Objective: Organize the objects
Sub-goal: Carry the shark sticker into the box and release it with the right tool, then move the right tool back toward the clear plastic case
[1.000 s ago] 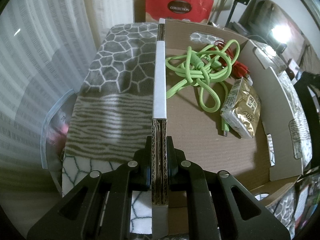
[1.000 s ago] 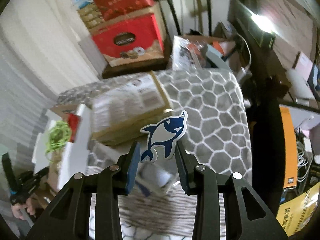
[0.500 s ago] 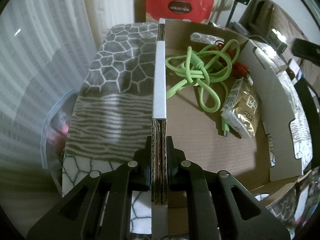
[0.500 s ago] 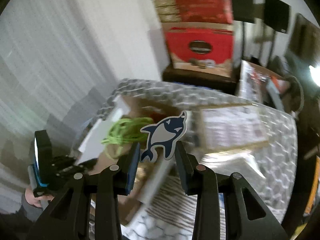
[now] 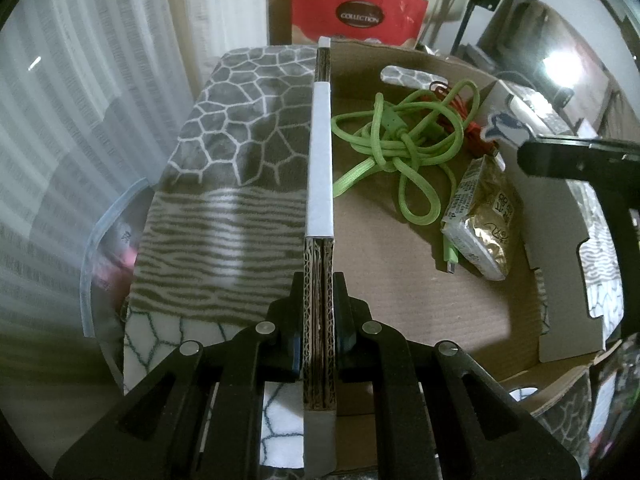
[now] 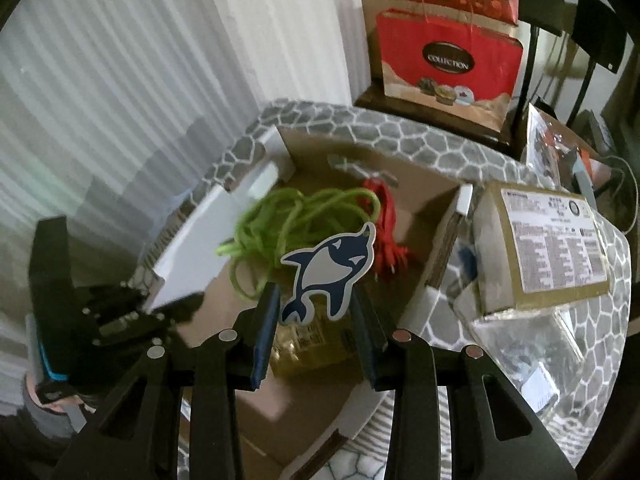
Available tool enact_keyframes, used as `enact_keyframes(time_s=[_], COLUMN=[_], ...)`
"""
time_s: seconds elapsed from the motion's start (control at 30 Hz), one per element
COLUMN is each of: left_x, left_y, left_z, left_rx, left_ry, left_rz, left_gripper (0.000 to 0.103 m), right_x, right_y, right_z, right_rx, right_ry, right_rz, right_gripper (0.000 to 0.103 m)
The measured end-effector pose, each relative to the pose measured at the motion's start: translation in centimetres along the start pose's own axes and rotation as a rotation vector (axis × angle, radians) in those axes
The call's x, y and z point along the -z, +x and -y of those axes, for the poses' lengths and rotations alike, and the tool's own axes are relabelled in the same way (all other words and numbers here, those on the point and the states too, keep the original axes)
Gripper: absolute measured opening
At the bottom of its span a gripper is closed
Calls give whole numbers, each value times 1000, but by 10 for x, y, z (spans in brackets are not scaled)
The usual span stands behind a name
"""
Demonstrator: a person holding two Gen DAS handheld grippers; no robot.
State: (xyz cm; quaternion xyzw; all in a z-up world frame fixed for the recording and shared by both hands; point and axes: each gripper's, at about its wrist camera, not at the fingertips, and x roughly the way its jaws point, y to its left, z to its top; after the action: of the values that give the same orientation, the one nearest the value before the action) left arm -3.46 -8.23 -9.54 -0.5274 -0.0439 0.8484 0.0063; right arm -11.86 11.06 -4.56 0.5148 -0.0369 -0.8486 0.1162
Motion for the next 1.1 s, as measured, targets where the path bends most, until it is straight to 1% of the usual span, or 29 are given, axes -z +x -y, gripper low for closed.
enact_keyframes(time_s=[0.07,0.17,0.2,0.23,0.3,0.47,0.63,0.8,0.97,1.1], left_x=[1,0,0,0,0,0,0,-1,-1,-1], left_y=[0,0,0,0,0,0,0,1,1,1], left_z=[0,0,0,0,0,0,1,1,2,3], left_rx=[-1,0,0,0,0,-2,1,1,-1,-3], left_ry=[1,-1,0,0,-1,1,-3,-4,-3,-3], left_rz=[0,0,-1,-1,-1,0,0,0,0,0], left_gripper=[10,10,10,10,10,10,10,10,10,10], right_x=[2,3,2,1,0,-3,-1,13,36,53], right_y=[2,5,7,8,10,-17,-53,-82,-87,-82], right_z=[1,-1,-2,-3,-4,7,38,86,127,149], right_rx=[24,19,26,33,47,25,77,145,194,229], right_ry=[-2,-14,-23,-29,-32,14,51,137,216,260], right_rz=[-10,-6,-1,0,0,68,104,118,95,72], right_gripper=[38,38,41,47,53,53,55,57,57,57])
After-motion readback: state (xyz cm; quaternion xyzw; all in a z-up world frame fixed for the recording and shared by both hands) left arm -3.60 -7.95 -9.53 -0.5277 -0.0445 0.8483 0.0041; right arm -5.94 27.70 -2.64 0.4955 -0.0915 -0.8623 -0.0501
